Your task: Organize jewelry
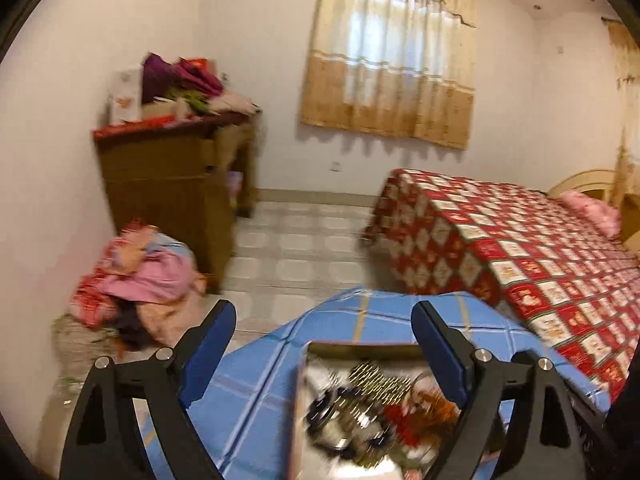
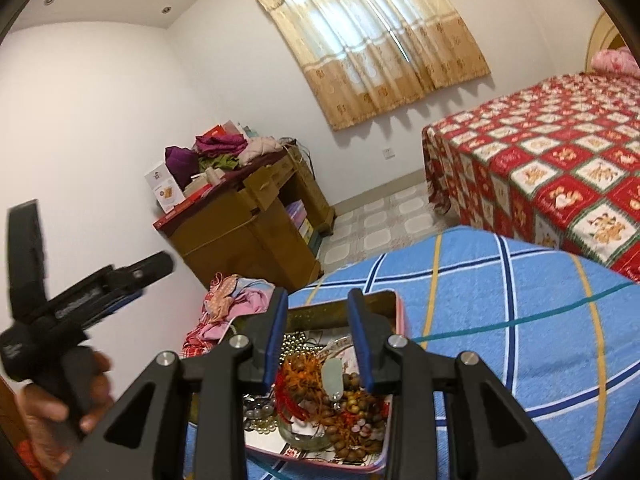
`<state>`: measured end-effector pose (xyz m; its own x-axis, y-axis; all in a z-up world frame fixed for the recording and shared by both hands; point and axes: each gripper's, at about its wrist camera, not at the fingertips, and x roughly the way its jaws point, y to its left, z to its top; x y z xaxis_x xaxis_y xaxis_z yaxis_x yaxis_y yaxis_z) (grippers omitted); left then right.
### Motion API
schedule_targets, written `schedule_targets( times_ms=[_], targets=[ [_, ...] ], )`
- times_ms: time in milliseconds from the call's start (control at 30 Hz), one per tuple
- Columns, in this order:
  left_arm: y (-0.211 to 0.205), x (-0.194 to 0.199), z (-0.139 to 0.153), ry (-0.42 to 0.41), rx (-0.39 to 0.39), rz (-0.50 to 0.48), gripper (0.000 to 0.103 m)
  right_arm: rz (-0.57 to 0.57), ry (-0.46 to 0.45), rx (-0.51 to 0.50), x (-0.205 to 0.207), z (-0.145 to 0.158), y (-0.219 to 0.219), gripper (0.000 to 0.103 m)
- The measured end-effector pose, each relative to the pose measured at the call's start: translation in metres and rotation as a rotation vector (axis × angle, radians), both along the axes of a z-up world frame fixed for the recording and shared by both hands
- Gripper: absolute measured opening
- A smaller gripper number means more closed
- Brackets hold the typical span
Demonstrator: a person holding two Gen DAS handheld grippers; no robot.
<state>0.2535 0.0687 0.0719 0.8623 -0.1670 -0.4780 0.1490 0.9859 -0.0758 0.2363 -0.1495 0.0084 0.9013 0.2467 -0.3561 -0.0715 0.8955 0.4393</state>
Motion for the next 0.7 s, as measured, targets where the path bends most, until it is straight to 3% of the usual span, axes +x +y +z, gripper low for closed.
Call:
schedule_targets(
  times_ms=[233, 433, 600, 700],
  targets=[
    [0.017, -0.086, -0.026, 0.065, 0.024, 0.134, 0.089, -0.005, 0.098, -0.056, -0.06, 0.0, 0.004, 0.035],
    [-0.011, -0.143, -0.049, 0.125, 0.062, 0.141, 0.089, 0.019, 0.156, -0.163, -0.117, 0.006, 0.011, 0.035],
    [-0.039, -0.171, -0.053, 0.148, 0.15, 0.155, 0.089, 0.004, 0.166, -0.218, -0.151, 0.014, 0.007, 0.036],
    [-0.045, -0.188, -0.05, 0.151, 0.121, 0.154, 0.089, -0.017, 0.177, -0.224, -0.165, 0.016, 0.002, 0.036]
  ],
)
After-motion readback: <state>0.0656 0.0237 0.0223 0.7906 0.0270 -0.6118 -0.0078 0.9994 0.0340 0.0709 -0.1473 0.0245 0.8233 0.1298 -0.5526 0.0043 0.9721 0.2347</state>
